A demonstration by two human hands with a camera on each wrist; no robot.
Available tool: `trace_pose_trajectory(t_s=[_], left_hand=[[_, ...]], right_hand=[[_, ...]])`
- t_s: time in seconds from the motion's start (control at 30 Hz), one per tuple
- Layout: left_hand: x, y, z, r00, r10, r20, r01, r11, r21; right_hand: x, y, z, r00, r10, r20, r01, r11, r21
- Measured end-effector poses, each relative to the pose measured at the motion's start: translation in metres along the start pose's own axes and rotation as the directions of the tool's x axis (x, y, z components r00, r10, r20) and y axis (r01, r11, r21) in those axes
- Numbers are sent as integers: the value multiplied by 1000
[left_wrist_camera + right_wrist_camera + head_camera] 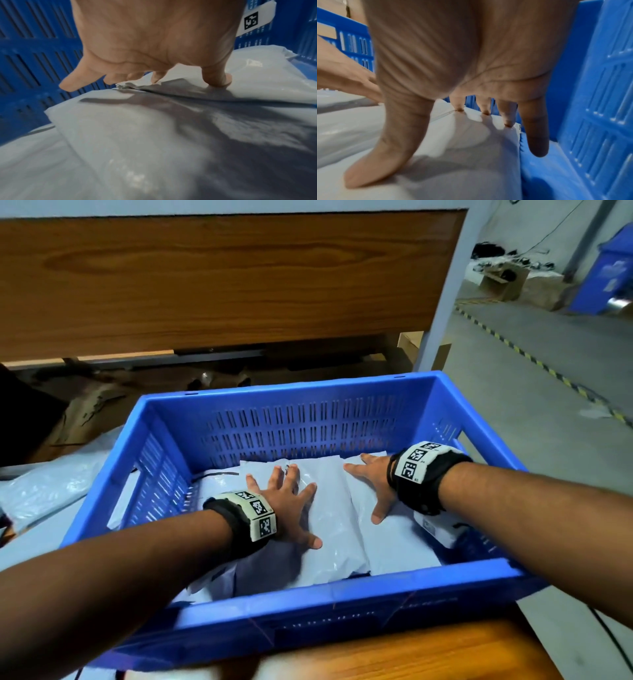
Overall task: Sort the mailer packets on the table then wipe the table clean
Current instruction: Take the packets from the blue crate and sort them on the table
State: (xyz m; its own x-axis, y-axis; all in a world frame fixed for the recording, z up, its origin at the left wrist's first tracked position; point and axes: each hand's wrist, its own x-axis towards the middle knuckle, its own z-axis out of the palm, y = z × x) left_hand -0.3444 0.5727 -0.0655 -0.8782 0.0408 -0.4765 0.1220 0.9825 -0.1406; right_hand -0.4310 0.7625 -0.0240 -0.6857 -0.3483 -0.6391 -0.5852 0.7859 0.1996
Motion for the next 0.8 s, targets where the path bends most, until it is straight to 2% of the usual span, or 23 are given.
trace_pose_trajectory(t_s=[0.13, 0.23, 0.37, 0.6, 0.8], left_hand=[[-1, 4, -7, 999, -17, 32, 19, 997, -78], [-6, -7, -16, 998, -52, 33, 56, 989, -139], [-7, -25, -13, 990, -128, 56, 133, 986, -98], [-7, -47, -7, 990, -115, 84, 128, 974, -185], [-11, -56, 6, 978, -152, 142, 174, 972, -158]], right_hand=[[-4, 2, -7, 998, -29, -52, 33, 997, 74], [-4, -5, -9, 988, -90, -124, 109, 982, 155], [9, -20, 9, 995, -81, -54, 86, 991, 100], [0, -4, 12, 989, -115, -93, 125, 986, 112], [-3, 0, 14, 995, -98, -8, 98, 993, 62]])
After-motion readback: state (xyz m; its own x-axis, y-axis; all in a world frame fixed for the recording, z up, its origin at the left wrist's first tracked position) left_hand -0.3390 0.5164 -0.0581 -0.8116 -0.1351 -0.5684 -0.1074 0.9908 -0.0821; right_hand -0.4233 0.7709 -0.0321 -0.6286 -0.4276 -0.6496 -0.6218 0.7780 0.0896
